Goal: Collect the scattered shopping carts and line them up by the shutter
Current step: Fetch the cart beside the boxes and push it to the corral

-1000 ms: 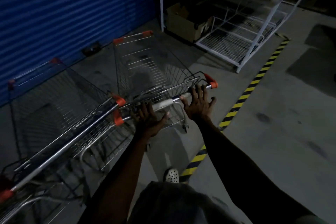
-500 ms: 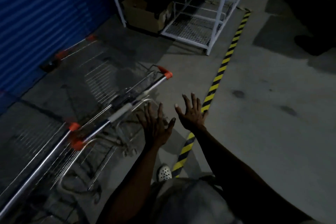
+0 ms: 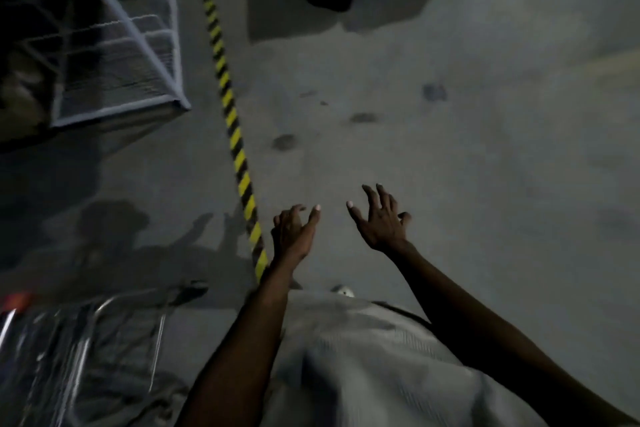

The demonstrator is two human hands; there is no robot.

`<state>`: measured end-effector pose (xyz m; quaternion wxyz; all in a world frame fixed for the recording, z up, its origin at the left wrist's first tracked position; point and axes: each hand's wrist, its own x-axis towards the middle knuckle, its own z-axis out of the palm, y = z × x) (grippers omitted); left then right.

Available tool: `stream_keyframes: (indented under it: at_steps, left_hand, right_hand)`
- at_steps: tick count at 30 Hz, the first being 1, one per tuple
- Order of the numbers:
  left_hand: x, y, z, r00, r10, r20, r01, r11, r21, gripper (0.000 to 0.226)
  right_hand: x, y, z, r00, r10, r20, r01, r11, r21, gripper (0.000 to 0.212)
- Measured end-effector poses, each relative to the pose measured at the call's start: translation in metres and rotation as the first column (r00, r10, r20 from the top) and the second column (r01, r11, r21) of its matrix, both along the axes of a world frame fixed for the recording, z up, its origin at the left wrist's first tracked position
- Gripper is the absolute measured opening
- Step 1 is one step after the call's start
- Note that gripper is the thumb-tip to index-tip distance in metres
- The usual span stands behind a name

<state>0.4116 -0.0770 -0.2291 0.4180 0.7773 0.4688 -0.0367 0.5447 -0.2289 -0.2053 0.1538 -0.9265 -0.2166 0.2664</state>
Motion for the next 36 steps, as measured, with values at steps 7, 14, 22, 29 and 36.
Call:
stream_keyframes:
  at_steps: [7,14,22,29,36]
  left_hand:
    - [0.157,-0.036,-0.004,0.988,-0.105,0.116,0.135,0.947,-0.291,0.06]
    - [0.34,-0.03,-0.015,0.918,-0.387,0.085,0.388,0.836,-0.389,0.032]
    - [0.581,-0.06,0.043,0.873,-0.474,0.116,0.4,0.559,-0.726,0.035]
    - [0.719,-0.175,0.053,0.904,-0.418,0.093,0.246,0.328,-0.912,0.044]
    - [0.835,-0.338,0.056,0.865,-0.494,0.087,0.24,0.254,-0.937,0.047]
  right_hand:
    - [0.083,-0.079,-0.013,0.882,-0.444,-0.159,0.448,0.894,-0.01,0.067]
    - [0.21,-0.1,-0.018,0.697,-0.663,-0.273,0.678,0.734,-0.052,0.069]
    - [0.353,-0.127,0.037,0.277,-0.796,-0.538,0.957,0.178,0.23,0.039]
    - [0.457,-0.214,0.042,-0.124,-0.171,-0.978,0.711,-0.702,0.033,0.033]
    - [0.572,-0.372,0.031,-0.045,-0.045,-0.998,0.55,-0.835,0.013,0.038]
